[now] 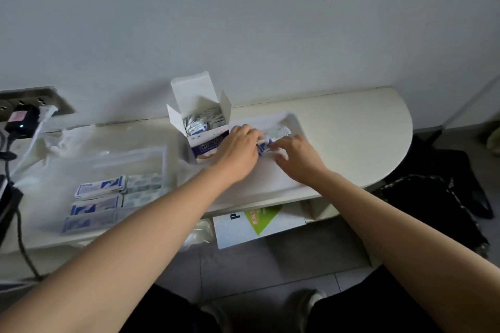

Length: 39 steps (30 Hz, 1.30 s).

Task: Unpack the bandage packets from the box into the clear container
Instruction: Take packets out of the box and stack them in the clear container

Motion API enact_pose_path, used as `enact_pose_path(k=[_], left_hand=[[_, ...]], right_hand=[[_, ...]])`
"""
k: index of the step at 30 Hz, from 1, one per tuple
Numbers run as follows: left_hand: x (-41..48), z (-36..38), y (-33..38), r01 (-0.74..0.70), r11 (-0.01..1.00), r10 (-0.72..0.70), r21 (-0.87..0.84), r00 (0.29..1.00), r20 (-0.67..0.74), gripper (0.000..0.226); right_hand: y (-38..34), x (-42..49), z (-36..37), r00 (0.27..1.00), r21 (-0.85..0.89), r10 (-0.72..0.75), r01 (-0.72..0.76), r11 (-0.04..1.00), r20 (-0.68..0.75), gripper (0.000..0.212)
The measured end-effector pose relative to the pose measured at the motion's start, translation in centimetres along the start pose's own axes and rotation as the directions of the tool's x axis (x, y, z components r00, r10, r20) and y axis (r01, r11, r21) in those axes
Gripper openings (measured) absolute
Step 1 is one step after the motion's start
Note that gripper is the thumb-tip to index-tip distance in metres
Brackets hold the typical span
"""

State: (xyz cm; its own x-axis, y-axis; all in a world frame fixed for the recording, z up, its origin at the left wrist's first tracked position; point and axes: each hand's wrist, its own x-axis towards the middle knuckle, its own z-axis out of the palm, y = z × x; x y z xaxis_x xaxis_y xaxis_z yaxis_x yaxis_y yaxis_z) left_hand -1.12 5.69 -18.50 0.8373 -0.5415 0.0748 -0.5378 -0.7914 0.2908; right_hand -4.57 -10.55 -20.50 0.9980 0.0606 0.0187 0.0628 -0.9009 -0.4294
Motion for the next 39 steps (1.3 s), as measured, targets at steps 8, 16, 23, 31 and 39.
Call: enact_pose_path(k=[8, 16, 23, 31, 39], left_hand=[[4.7, 2.8, -0.3, 0.077, 0.990, -0.093, 0.116, 0.987, 0.134, 0.035], [5.9, 2.9, -0.7, 0.115, 0.991, -0.123, 0.074, 0.984, 0.128, 0.032], [6.3, 2.3, 0.1, 0.163, 0.970, -0.172, 0.180, 0.985, 0.034, 0.016], [3.8, 0.0, 1.5, -0.065, 0.922, 0.096, 0.382, 0.993, -0.063, 0.021], [0.5, 0.4, -0.1, -0.186, 0.964, 0.182, 0.192, 0.983, 0.039, 0.042]], right_hand=[[0.8, 0.6, 0.4, 0.999, 0.080, -0.009, 0.013, 0.997, -0.048, 0.025], [1.0, 0.8, 0.1, 0.998, 0.094, 0.033, -0.028, 0.995, -0.056, 0.021], [1.3, 1.1, 0.2, 0.995, 0.151, 0.102, -0.098, 0.984, -0.021, 0.023], [0.5, 0.9, -2.2, 0.941, 0.806, 0.306, -0.289, 0.517, 0.141, 0.046], [0.8, 0.2, -2.0, 0.959, 0.816, 0.224, -0.266, 0.513, 0.171, 0.014]])
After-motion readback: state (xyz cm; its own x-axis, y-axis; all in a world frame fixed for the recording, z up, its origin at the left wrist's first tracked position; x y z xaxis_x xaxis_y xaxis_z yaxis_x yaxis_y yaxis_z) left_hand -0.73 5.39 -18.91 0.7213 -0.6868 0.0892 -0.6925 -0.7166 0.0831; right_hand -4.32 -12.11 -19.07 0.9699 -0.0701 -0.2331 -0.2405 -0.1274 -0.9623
